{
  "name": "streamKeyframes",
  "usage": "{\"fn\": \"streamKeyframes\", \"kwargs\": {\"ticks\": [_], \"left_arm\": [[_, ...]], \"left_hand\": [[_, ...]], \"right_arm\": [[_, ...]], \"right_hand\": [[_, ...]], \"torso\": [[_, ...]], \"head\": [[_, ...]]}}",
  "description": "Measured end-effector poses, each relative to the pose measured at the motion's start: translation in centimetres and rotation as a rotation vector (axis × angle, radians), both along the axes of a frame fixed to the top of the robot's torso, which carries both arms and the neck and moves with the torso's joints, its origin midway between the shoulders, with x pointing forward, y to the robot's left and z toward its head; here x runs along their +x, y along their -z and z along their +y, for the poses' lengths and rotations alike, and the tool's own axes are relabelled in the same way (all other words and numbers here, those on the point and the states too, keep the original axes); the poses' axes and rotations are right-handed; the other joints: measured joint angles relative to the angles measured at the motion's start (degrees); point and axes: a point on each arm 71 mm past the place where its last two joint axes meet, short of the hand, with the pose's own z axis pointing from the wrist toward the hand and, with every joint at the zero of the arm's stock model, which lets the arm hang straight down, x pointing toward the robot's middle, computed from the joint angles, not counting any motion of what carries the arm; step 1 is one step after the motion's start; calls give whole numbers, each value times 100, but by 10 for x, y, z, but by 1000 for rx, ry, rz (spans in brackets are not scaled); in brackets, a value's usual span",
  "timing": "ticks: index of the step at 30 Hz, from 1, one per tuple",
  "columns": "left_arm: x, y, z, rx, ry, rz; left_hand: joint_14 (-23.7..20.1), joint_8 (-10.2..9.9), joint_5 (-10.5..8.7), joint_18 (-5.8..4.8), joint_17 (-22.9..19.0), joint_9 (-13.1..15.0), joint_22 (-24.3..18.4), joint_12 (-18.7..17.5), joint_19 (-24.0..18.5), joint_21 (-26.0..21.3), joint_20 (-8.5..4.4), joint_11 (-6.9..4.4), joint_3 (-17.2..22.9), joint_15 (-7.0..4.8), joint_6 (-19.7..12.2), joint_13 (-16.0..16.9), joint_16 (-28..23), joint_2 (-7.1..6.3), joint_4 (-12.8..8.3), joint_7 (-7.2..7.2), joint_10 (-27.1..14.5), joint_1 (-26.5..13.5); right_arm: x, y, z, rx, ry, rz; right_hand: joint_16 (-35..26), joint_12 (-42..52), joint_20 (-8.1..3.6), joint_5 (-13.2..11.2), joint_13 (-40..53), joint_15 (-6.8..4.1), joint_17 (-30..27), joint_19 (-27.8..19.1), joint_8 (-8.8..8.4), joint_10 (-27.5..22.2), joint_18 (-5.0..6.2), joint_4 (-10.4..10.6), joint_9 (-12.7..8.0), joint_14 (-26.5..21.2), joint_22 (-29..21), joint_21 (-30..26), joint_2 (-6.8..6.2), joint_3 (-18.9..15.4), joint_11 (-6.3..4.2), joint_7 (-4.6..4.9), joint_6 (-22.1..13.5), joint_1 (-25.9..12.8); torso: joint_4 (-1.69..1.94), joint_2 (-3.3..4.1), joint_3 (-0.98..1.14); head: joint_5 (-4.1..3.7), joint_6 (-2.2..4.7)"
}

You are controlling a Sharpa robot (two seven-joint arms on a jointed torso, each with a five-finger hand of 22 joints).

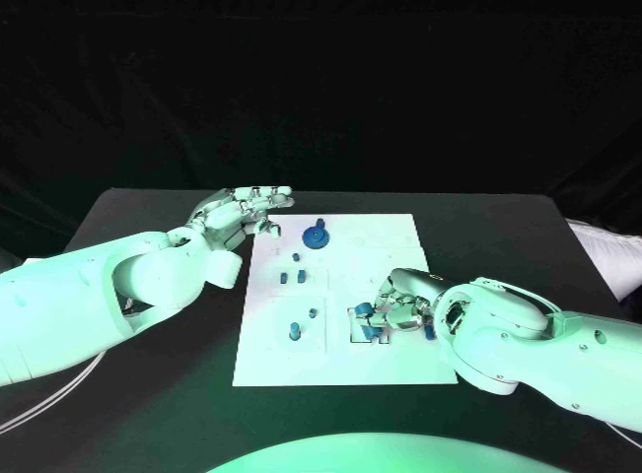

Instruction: Assemble the parts on the task board

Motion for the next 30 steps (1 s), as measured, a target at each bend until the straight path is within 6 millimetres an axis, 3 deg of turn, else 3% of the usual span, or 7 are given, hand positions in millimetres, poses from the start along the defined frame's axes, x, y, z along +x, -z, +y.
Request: {"fn": "streamKeyframes", "kwargs": {"ticks": [2, 10, 11, 13, 20, 22, 30], "left_arm": [[0, 0, 0, 0, 1, 0], [0, 0, 0, -1, 2, 0], [0, 0, 0, -1, 2, 0], [0, 0, 0, -1, 2, 1], [-1, 0, 0, -1, 2, 1], [-1, 0, 0, 0, 2, 1], [-1, 0, 1, 0, 2, 1]], "left_hand": [[0, 0, 0, 0, 0, 0, 0, 0, 0, 0, 0, 0, 0, 0, 0, 0, 0, 0, 0, 0, 0, 0], [0, 0, 0, 0, 0, 0, 0, 0, 0, 0, 0, 0, 0, 0, 0, 0, 0, 0, 0, 0, 0, 0], [0, 0, 0, 0, 0, 0, 0, 0, 0, 0, 0, 0, 0, 0, 0, 0, 0, 0, 0, 0, 0, 0], [0, 0, 0, 0, 0, 0, 0, 0, 0, 0, 0, 0, 0, 0, 0, 0, 0, 0, 0, 0, 0, 0], [0, 0, 0, 0, 1, 0, 1, 0, 0, 0, 0, 0, 0, 0, 0, 1, 0, 0, 0, 0, 0, 0], [-15, 0, 0, 0, -3, 0, 1, 0, 0, 0, 0, 0, 0, 15, -9, 1, 0, 0, 0, 9, 0, 0], [-20, 0, 0, 0, -7, 0, 1, 0, 0, 0, 0, 0, 0, 20, -21, 1, 0, 0, 0, 20, 0, 0]], "right_arm": [[1, 1, 0, -8, -3, 5], [2, 3, 3, -28, -24, 4], [2, 3, 3, -30, -25, 3], [2, 3, 4, -33, -29, 2], [2, 3, 6, -39, -38, -6], [2, 2, 7, -41, -41, -10], [2, 1, 6, -48, -46, -28]], "right_hand": [[0, 5, -21, -11, 51, -1, 0, -21, 0, -10, 0, -3, 283, -1, 0, -1, 29, -20, -10, 0, 0, -29], [0, 6, -41, -400, 430, -42, -1, 0, 42, 10, 1, 1, 450, 0, -1, -2, 149, -197, -29, -18, 61, -152], [0, 6, -41, -489, 806, -47, -1, 0, 96, 16, 0, 0, 508, 0, -1, -2, 193, -231, -51, -197, 321, -196], [0, 6, -41, -656, 840, -63, -1, 0, 58, 14, 1, -4, 506, 0, -1, -2, 166, -306, -55, -282, 360, -258], [0, 518, -41, -1300, 939, -77, -1, 0, 50, 55, 1, 4, 603, 11, -2, -2, 65, -653, -94, -292, 351, -654], [0, 718, -41, -1485, 1051, -117, -1, 0, 50, 196, 1, 4, 639, 10, -2, -2, 72, -756, -234, -292, 352, -758], [0, 693, -41, -1661, 1028, -116, -2, 0, 50, 196, 1, -74, 713, 10, -2, -2, 43, -838, -234, -292, 352, -655]], "torso": [[-1, -1, 0], [-3, -2, 3], [-3, -2, 4], [-3, -3, 4], [-7, -3, 4], [-7, -3, 4], [-7, -4, 7]], "head": [[3, -2], [9, -9], [9, -9], [13, -8], [19, -5], [21, -5], [13, 1]]}}
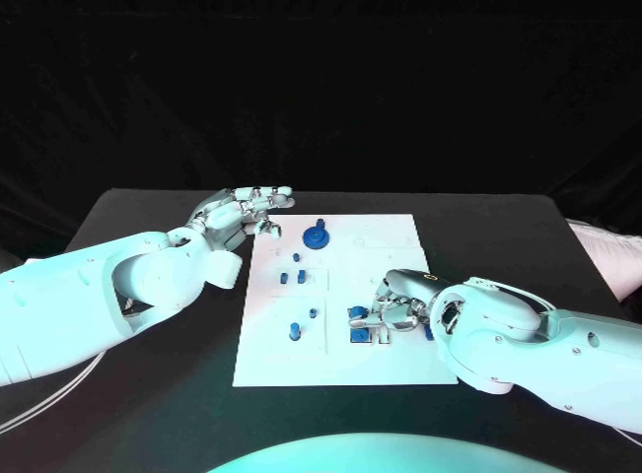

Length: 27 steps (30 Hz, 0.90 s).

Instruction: Assemble the parts on the task board

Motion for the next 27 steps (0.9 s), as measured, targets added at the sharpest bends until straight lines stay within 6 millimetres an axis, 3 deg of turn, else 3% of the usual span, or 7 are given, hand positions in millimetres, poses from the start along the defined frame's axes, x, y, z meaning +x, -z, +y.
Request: {"fn": "streamKeyframes", "kwargs": {"ticks": [7, 18, 27], "left_arm": [[0, 0, 1, 1, -2, 0], [0, 0, 2, 2, -3, 1], [0, 0, 1, 1, -1, 1]], "left_hand": [[0, 0, 0, 1, 0, 0, 0, 0, 0, 0, 0, -21, 0, 0, 0, 0, 0, 0, 0, 0, -21, 0], [0, 0, 0, 1, 1, 0, 0, 0, 0, 0, 0, -20, 0, 0, 0, 0, 0, 0, 0, 0, -21, 0], [0, 0, 0, 0, 1, 0, 1, 0, 0, 0, 0, -20, 0, 0, 0, 0, 0, 0, 0, 0, -21, 0]], "right_arm": [[-5, -4, -1, 3, -11, -10], [-5, -4, -4, -3, -9, -13], [1, 2, -3, -17, -2, -7]], "right_hand": [[0, 23, 0, 0, 12, 2, 0, 0, 0, -2, 0, -208, 70, -1, -1, 0, -119, 55, 2, 0, 0, 469], [0, 15, 0, 2, 17, 5, -1, 0, 0, -3, 0, -266, 104, 0, -1, 35, -44, 75, 3, 1, -1, 584], [23, 40, 1, 153, 162, 7, -1, 0, 0, -13, 0, -310, 139, 0, 3, 38, 63, 113, 13, 1, -1, 692]], "torso": [[0, 4, 7], [0, 3, 3], [3, 1, -1]], "head": [[10, 8], [12, -3], [12, -9]]}}
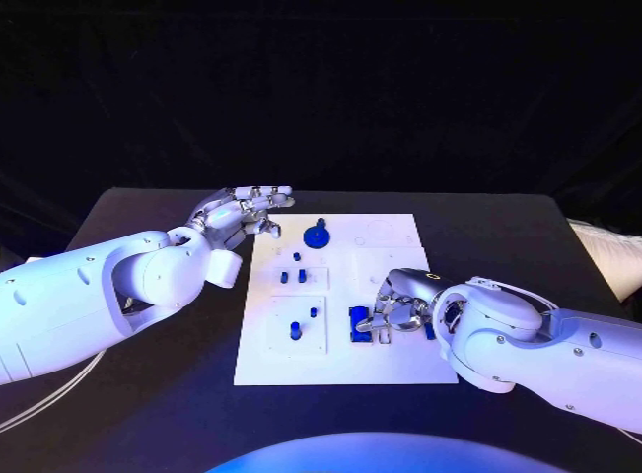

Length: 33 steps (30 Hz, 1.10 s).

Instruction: Assemble the parts on the task board

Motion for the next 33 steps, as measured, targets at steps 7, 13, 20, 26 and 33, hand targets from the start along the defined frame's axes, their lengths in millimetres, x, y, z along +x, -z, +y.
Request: {"fn": "streamKeyframes", "kwargs": {"ticks": [7, 13, 20, 26, 33], "left_arm": [[0, 0, 1, 1, -1, 1], [0, 0, 1, 1, -1, 1], [0, 0, 2, 2, -3, 1], [0, 0, 2, 2, -3, 1], [0, 0, 2, 2, -2, 1]], "left_hand": [[0, 0, 0, 0, -10, 0, 0, 0, 0, 0, 0, 21, 0, 0, -20, 0, 0, 0, 0, -20, -21, 0], [0, 0, 0, 0, -10, 0, 0, 0, 0, 0, 0, 21, 0, 0, -20, 0, 0, 0, 0, -20, -21, 0], [0, 0, 0, 0, -10, 0, 0, 0, 0, 0, 0, 21, 0, 0, -20, 0, 0, 0, 0, -20, -21, 0], [0, 0, 0, 0, -9, 0, 0, 0, 0, 0, 0, 21, 0, 0, -20, 0, 0, 0, 0, -20, -21, 0], [0, 0, 0, 0, -9, 0, 0, 0, 0, 0, 0, 21, 0, 0, -20, 0, 0, 0, 0, -20, -21, 0]], "right_arm": [[0, 0, 0, -3, -5, 4], [-4, -1, -5, 0, -4, 0], [-12, -8, -21, 11, 20, -24], [-12, -21, -35, 36, 48, -62], [-12, -24, -52, 33, 84, -64]], "right_hand": [[0, 6, 0, 2, 79, 1, 0, 0, 0, 12, 0, -126, 28, 1, 0, 0, -80, 15, -12, 0, 0, 135], [0, 10, 0, 3, 191, 2, -1, 0, -25, 12, 0, -165, 39, 1, -1, 0, -93, 13, -12, -19, -23, 183], [0, -37, 0, 82, 332, 31, -1, 0, -126, 11, 0, -239, 35, -9, -1, 0, -87, -16, -10, 61, -145, 306], [0, -45, 0, 113, 332, 32, 4, 0, -156, 10, 0, -240, 28, -9, -2, -22, -87, -17, -10, 63, -180, 306], [0, -45, 0, 272, 332, 32, 3, 0, -211, 9, 0, -310, 18, -9, -2, -21, -101, 20, -8, 60, -183, 350]], "torso": [[0, -2, -2], [-7, -3, -1], [-16, -5, -1], [-29, -7, -1], [-36, -8, 4]], "head": [[12, -6], [15, -2], [-27, 11], [-57, 33], [-77, 49]]}}
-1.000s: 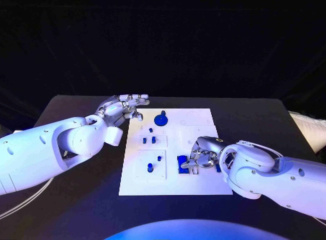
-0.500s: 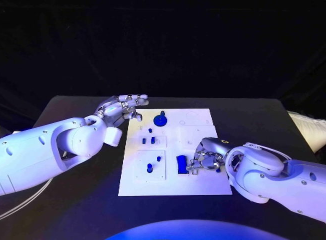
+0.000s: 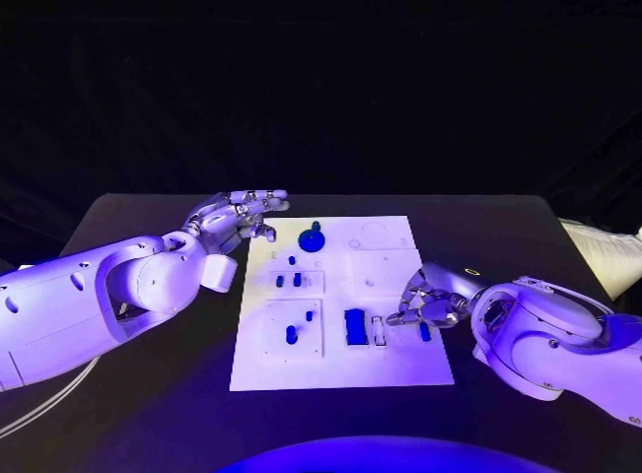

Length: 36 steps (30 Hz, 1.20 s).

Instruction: Assemble the parts on the task board

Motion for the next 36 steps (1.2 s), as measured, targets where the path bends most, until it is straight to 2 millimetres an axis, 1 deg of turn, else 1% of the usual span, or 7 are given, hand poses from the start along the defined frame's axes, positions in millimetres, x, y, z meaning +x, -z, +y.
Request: {"fn": "streamKeyframes", "kwargs": {"ticks": [4, 8, 13, 19, 24, 34, 36], "left_arm": [[0, 0, 0, 0, 0, 0], [0, 0, 0, 0, 0, 0], [0, 0, 0, 0, 0, 0], [0, 0, 0, 0, 1, 0], [0, 0, 0, 0, 1, 0], [0, 0, 0, 0, 0, 1], [0, 0, 1, 1, 0, 1]], "left_hand": [[0, 0, 0, 0, 0, 0, 0, 0, 0, 0, 0, 0, 0, 0, 0, 0, 0, 0, 0, 0, 0, 0], [-21, 0, 0, 1, -11, 0, -4, 0, 0, 0, 0, 0, 0, -20, 0, 0, 0, 0, 0, 0, 0, 0], [-21, 0, 0, 0, -11, 0, -5, 0, 0, 0, 0, 0, 0, -20, 0, 0, 0, 0, 0, 0, 0, 0], [-21, 0, 0, 0, -11, 0, -5, 0, 0, 0, 0, 0, 0, -20, 0, 0, 0, 0, 0, 0, 0, 0], [-21, 0, 0, 0, -11, 0, -5, 0, 0, 0, 0, 0, 0, -20, 0, 0, 0, 0, 0, 0, 0, 0], [-20, 0, 0, 0, -11, 0, -4, 0, 0, 0, 0, 0, 0, -20, 0, 0, 0, 0, 0, 0, 0, 0], [-20, 0, 0, 0, -10, 0, -4, 0, 0, 0, 0, 0, 0, -20, 0, 0, 0, 0, 0, 0, 0, 0]], "right_arm": [[0, 0, -9, -12, 18, 1], [0, 0, -19, -28, 35, 0], [0, 3, -28, -55, 52, -4], [2, 8, -35, -87, 57, -10], [2, 14, -37, -113, 53, -5], [3, 22, -35, -148, 34, 10], [3, 24, -36, -157, 30, 14]], "right_hand": [[0, 0, 0, 32, 0, 0, 0, 0, -45, -9, 0, -65, -9, 0, 0, 0, -30, 64, 9, 0, 0, 32], [0, -13, 0, -47, 0, 26, -1, 0, -134, -10, 0, -168, -43, -11, 0, 0, -43, 167, 10, 24, -24, 92], [0, -51, 0, -47, 165, 39, -1, 0, -264, 1, 0, -245, -101, -2, -1, 0, -21, 245, 39, 87, -86, 113], [0, -89, 0, -47, 167, 70, -1, 0, -366, -15, 0, -213, -163, -12, -1, 0, -21, 309, 64, 72, -113, 113], [0, -93, 22, -47, 167, 71, -2, -22, -394, -9, 0, -180, -192, -12, -2, 0, -19, 341, 89, 72, -112, 111], [0, -102, 22, -47, 330, 71, -2, -22, -422, -19, 0, -104, -227, -12, -2, 0, 78, 363, 99, 113, -70, 29], [0, -113, 22, -47, 332, 71, -2, -22, -421, -19, 0, -90, -227, -12, 1, 0, 78, 365, 99, 87, -44, 29]], "torso": [[0, 1, 0], [2, 1, -2], [2, 2, -4], [4, 3, -3], [13, 2, -3], [14, 3, -2], [14, 3, -2]], "head": [[-16, 7], [-36, 13], [-74, 15], [-102, 14], [-127, 13], [-134, 7], [-135, 4]]}}
